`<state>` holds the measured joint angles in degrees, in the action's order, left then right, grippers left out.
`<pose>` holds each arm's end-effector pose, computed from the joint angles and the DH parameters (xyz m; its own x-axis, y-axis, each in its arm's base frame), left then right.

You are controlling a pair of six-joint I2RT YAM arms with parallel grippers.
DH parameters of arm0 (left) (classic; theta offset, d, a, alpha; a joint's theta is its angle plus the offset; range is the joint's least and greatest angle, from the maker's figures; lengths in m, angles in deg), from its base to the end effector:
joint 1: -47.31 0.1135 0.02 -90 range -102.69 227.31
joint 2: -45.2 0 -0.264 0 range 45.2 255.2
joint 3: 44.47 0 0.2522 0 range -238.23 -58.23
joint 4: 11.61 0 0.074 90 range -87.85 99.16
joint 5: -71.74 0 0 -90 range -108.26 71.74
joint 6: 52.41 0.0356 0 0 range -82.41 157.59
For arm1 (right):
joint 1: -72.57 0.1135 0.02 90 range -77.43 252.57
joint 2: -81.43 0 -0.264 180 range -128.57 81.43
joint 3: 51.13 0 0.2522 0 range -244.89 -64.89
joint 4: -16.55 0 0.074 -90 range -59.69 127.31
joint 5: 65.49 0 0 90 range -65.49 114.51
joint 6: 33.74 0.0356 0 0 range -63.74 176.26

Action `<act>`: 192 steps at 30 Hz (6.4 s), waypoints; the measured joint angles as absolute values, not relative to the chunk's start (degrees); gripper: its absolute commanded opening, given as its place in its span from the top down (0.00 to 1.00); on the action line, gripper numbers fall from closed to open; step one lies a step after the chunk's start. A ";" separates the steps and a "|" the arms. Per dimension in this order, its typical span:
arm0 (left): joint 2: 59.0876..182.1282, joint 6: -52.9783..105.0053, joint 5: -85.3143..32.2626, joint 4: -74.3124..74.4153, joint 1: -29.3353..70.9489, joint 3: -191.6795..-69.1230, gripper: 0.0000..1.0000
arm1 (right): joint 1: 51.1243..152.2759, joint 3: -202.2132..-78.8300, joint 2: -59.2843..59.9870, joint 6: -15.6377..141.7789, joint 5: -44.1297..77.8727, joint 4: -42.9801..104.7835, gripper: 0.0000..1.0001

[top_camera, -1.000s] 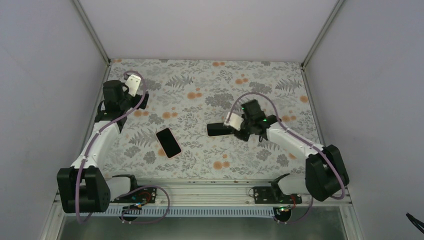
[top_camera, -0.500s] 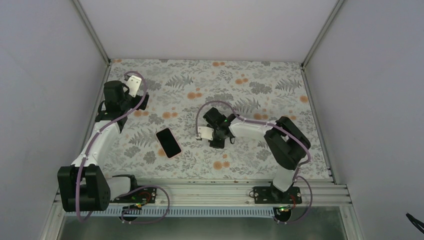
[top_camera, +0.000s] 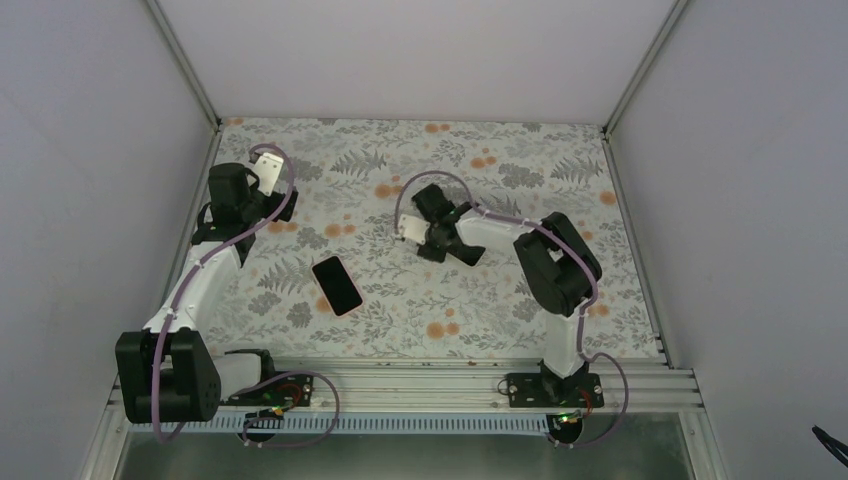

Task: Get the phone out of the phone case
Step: Adjust the phone at the center of the board, then pick up the phone at the center of the board.

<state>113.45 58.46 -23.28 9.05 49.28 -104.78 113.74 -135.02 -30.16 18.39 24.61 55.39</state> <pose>0.2680 0.0061 0.2715 -0.4319 0.3402 -0.8353 0.2102 0.9386 0.2736 0.2892 0.2528 0.1412 -0.1413 -0.9391 -0.3133 -0.9431 0.2239 -0.2457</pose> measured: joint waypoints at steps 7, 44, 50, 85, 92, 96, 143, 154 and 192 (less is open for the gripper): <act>113.45 58.59 -23.22 8.94 49.26 -104.71 0.00 | 102.20 -139.08 -33.02 18.39 25.40 55.63 0.96; 112.42 59.05 -27.02 8.37 50.05 -102.96 0.00 | 84.54 -109.27 -2.47 15.61 24.13 65.94 0.01; 112.20 59.16 -27.74 8.57 50.09 -102.94 0.00 | 84.50 -108.79 10.06 11.48 20.35 70.42 0.00; 111.92 59.42 -28.05 9.73 50.68 -102.90 0.00 | 93.57 -106.51 0.40 20.16 17.07 75.26 0.00; 112.34 59.42 -28.15 9.93 50.68 -102.98 0.00 | 93.61 -106.19 -1.46 20.14 18.60 72.35 0.00; 113.52 59.48 -29.71 11.48 50.68 -104.56 0.00 | 94.16 -105.84 -1.94 19.90 19.71 70.51 0.17; 158.06 66.83 -80.85 63.82 43.65 -150.85 0.00 | 117.89 -132.11 -12.80 17.91 33.00 46.29 0.34; 158.06 62.04 -78.05 59.93 42.90 -150.50 0.19 | 122.20 -135.58 -19.06 15.37 37.40 40.81 0.33; 158.67 79.70 -81.22 77.11 40.41 -154.98 0.98 | 121.72 -141.57 -20.72 14.30 31.39 46.29 0.00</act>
<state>158.67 79.70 -81.22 77.11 40.41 -154.98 121.72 -141.57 -20.72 14.30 31.39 46.29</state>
